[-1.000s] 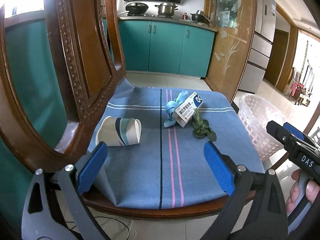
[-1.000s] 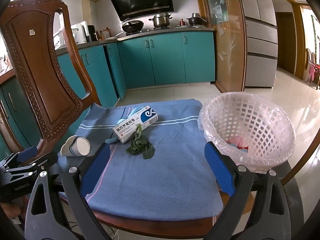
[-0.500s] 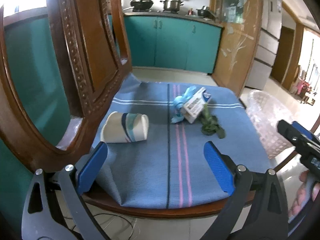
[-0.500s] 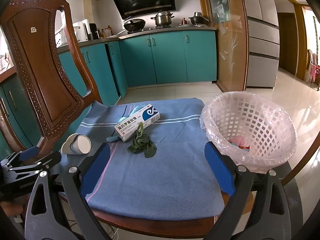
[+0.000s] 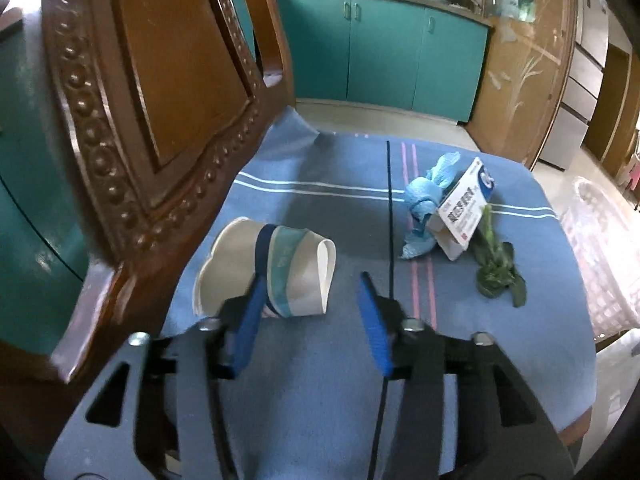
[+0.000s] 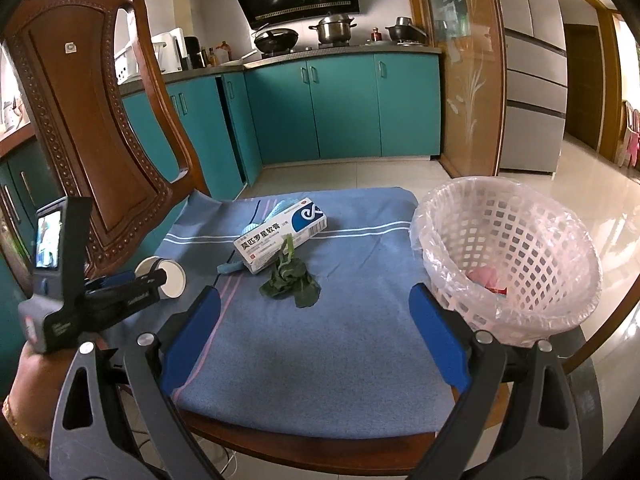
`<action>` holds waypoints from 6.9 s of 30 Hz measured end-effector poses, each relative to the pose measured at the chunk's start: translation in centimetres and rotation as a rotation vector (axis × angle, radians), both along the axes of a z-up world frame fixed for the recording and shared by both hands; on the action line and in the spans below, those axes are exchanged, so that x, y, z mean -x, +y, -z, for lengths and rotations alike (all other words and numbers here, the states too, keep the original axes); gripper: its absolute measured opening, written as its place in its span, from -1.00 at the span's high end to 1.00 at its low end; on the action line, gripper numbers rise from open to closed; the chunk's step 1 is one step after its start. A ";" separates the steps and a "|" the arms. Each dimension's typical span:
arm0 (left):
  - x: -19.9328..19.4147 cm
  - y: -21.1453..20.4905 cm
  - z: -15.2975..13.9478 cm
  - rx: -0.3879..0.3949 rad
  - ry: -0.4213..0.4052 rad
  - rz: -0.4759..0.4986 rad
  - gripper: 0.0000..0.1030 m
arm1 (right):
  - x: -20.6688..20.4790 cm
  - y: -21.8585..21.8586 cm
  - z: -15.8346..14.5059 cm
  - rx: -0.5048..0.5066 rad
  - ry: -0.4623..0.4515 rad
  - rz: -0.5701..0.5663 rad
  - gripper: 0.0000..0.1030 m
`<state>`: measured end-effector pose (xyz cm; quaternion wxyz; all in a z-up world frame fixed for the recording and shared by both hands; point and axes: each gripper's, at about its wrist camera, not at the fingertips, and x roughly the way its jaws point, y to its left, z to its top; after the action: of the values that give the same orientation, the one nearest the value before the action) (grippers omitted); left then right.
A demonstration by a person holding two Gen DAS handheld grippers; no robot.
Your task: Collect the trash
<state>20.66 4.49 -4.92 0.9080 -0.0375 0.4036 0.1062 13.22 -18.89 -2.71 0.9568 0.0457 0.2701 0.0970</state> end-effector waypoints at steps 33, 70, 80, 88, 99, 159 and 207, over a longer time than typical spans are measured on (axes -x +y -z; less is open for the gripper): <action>3.5 -0.6 -1.7 0.032 -0.059 -0.044 -0.70 | -1.2 1.4 1.0 0.025 0.050 -0.098 -0.80; 16.8 6.8 -6.4 0.221 -0.318 -0.104 -0.92 | -16.9 30.9 7.9 0.791 0.491 -1.185 -0.35; 13.9 2.1 -5.3 0.154 -0.215 0.068 -0.92 | -9.1 15.5 -1.6 0.411 0.154 -0.760 -0.32; 4.8 -6.7 -3.5 0.218 -0.073 0.268 -0.91 | -1.6 -5.1 -4.0 -0.287 -0.076 -0.116 -0.35; -8.5 -12.1 2.8 0.251 0.118 0.206 -0.23 | -0.8 -5.8 -2.7 -0.234 -0.063 -0.126 -0.35; 5.2 -4.7 -6.4 0.168 -0.200 0.267 0.76 | -5.9 -12.5 -2.9 -0.085 -0.080 0.222 -0.36; -11.8 -10.0 1.4 -0.083 0.057 0.580 -0.58 | -2.9 -17.6 -2.6 -0.393 -0.122 0.347 -0.88</action>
<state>32.49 -5.53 -6.30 0.8895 0.1194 0.4182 -0.1404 16.14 -36.53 -0.09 0.9464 0.2705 0.1761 -0.0155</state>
